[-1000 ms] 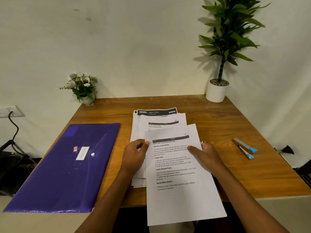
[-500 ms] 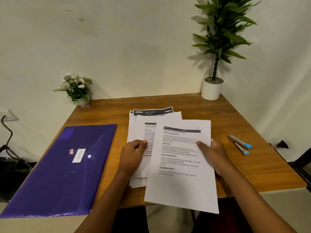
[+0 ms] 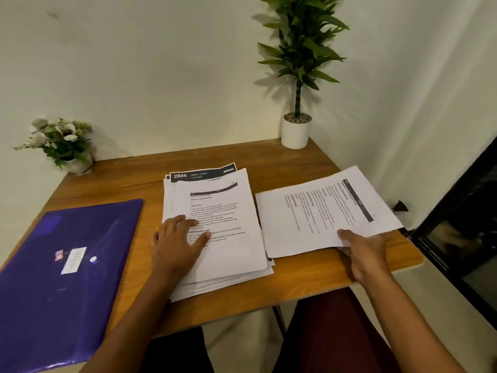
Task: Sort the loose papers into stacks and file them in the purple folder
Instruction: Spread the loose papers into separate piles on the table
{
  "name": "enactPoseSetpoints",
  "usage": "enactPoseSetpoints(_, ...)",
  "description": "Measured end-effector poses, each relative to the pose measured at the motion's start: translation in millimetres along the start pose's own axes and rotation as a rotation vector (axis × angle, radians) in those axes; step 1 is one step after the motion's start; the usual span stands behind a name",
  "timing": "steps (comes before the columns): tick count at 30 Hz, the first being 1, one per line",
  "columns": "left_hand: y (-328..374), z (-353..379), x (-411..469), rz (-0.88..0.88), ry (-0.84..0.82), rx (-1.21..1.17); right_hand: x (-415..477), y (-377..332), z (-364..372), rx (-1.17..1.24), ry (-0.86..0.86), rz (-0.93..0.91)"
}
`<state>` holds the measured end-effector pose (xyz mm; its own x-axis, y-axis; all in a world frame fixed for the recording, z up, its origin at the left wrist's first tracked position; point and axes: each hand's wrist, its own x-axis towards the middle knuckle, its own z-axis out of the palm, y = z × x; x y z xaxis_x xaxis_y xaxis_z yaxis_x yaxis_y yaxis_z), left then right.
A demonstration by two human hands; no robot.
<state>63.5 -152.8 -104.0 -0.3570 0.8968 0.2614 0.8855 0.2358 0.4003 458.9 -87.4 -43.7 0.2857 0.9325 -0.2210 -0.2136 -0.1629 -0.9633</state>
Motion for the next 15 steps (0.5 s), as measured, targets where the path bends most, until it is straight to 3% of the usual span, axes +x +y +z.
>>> enactPoseSetpoints(15, 0, -3, -2, -0.013, -0.007, -0.005, 65, 8, 40, -0.141, 0.029, -0.017)
